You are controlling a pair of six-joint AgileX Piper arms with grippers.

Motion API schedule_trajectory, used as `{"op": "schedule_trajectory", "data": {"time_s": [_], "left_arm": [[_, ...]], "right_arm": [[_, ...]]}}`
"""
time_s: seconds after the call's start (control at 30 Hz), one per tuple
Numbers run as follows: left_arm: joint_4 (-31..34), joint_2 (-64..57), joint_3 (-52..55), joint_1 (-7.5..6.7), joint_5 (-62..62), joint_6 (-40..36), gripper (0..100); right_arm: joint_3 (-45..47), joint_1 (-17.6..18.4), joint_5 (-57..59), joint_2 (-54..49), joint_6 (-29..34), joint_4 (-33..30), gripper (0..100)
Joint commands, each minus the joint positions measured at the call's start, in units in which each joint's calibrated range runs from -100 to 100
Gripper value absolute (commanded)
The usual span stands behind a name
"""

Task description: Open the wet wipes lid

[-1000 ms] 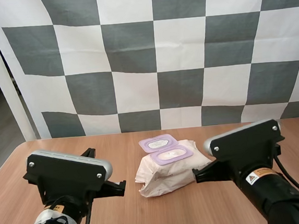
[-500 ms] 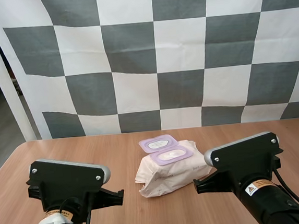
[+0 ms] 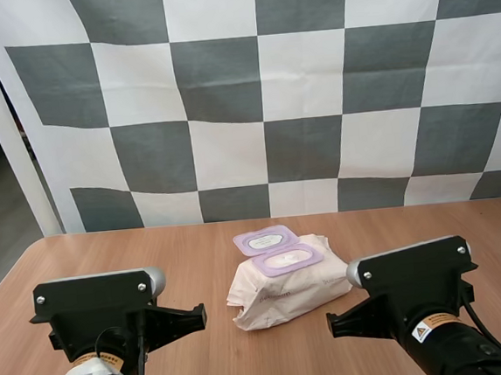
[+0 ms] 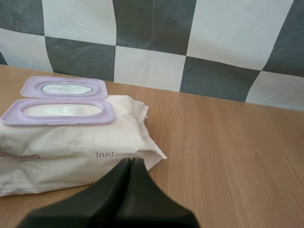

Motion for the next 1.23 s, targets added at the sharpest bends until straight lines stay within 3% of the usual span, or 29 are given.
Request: {"op": "schedule_trajectory", "data": {"time_s": [0.0, 1.2], "left_arm": [[0.1, 0.0, 0.0, 0.00, 0.0, 0.0, 0], [0.5, 0.0, 0.0, 0.00, -0.5, -0.3, 0]], "right_arm": [[0.0, 0.0, 0.4, -0.4, 2.2, -2.1, 0], [0.0, 0.3, 4.2, -3.7, 2.0, -2.3, 0]]}}
